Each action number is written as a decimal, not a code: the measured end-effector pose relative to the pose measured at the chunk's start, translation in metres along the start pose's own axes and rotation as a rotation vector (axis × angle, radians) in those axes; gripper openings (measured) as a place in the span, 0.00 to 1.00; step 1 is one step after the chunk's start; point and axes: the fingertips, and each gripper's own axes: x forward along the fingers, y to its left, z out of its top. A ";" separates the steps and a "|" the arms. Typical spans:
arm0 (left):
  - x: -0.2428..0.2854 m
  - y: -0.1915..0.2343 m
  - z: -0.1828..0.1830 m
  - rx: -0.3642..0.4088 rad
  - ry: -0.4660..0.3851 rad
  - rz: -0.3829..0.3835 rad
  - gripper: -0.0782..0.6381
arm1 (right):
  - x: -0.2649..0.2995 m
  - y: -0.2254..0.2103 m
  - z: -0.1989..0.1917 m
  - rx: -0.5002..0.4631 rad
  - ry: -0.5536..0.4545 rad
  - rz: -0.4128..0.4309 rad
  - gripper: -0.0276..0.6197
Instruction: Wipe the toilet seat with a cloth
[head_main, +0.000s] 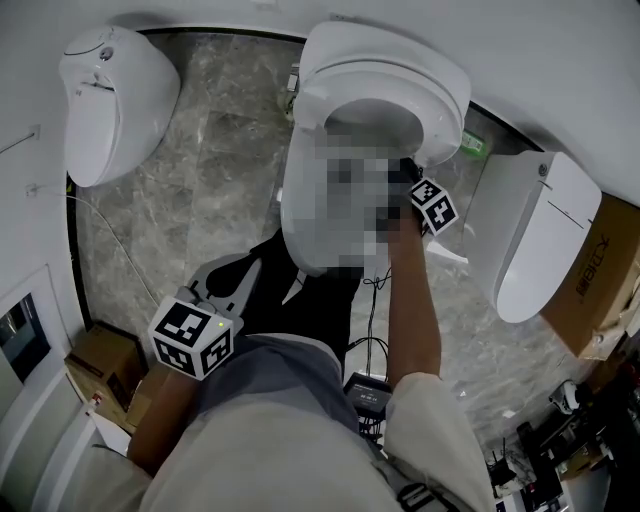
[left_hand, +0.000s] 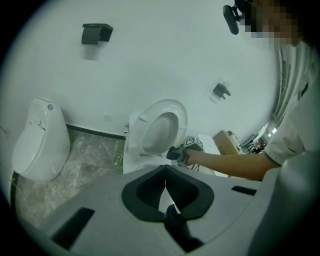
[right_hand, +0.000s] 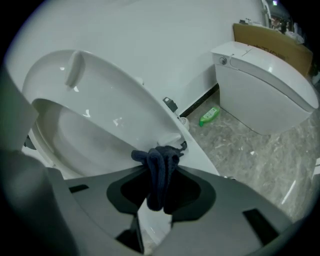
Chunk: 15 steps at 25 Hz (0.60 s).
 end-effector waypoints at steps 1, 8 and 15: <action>-0.001 -0.004 0.000 -0.013 -0.001 -0.009 0.12 | -0.004 0.003 0.001 -0.002 0.001 0.004 0.22; -0.008 -0.022 0.019 -0.042 -0.067 -0.067 0.12 | -0.037 0.027 0.019 -0.044 -0.010 0.018 0.22; -0.020 -0.022 0.036 -0.056 -0.137 -0.067 0.12 | -0.063 0.053 0.035 -0.120 -0.019 0.036 0.22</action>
